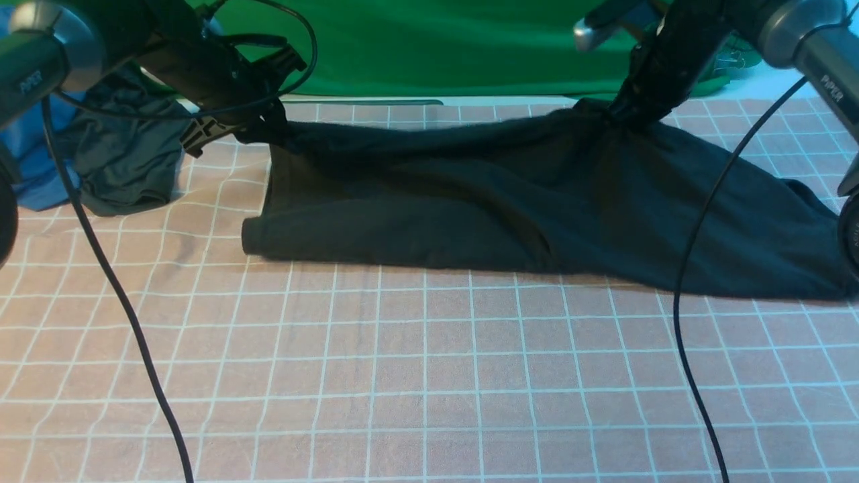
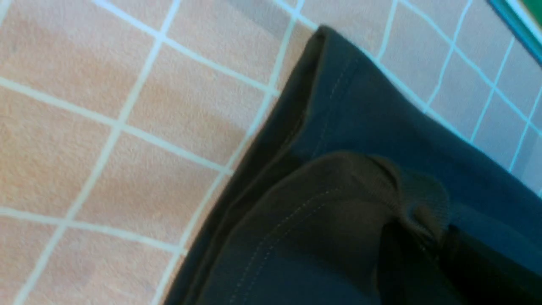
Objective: Fold a long-sleeved shirt over a pink coffee tablecloth.
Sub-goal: 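Fold the black garment in half by bringing its near edge over to the far edge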
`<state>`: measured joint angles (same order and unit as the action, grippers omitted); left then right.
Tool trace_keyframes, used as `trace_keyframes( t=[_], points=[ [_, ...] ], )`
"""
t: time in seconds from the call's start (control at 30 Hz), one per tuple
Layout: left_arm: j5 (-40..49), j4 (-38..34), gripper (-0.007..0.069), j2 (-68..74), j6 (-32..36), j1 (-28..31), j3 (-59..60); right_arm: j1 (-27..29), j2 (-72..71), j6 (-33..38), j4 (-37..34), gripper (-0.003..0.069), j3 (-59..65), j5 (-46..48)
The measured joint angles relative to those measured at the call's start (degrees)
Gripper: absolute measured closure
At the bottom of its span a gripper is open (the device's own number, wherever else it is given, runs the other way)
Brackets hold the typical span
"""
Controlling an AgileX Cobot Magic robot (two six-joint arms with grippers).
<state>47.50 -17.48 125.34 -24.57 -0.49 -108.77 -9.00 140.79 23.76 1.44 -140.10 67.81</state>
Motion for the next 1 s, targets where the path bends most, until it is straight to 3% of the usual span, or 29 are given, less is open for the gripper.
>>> trace_keyframes(
  t=[0.73, 0.87, 1.0],
  points=[
    [-11.74, -0.79, 0.0569, 1.39, 2.56, 0.43, 0.0, 0.8, 3.23, -1.43, -2.33, 0.0599, 0.07, -5.78],
    [-15.19, 0.3, 0.0488, 2.31, 2.58, 0.5, 0.0, 0.92, 3.42, -2.28, -2.32, 0.0572, 0.26, -7.92],
    [-17.57, 1.95, 0.0312, 2.77, 2.58, 0.52, 0.0, 1.22, 3.53, -6.98, -1.96, 0.0489, 0.37, -11.92]
  ],
)
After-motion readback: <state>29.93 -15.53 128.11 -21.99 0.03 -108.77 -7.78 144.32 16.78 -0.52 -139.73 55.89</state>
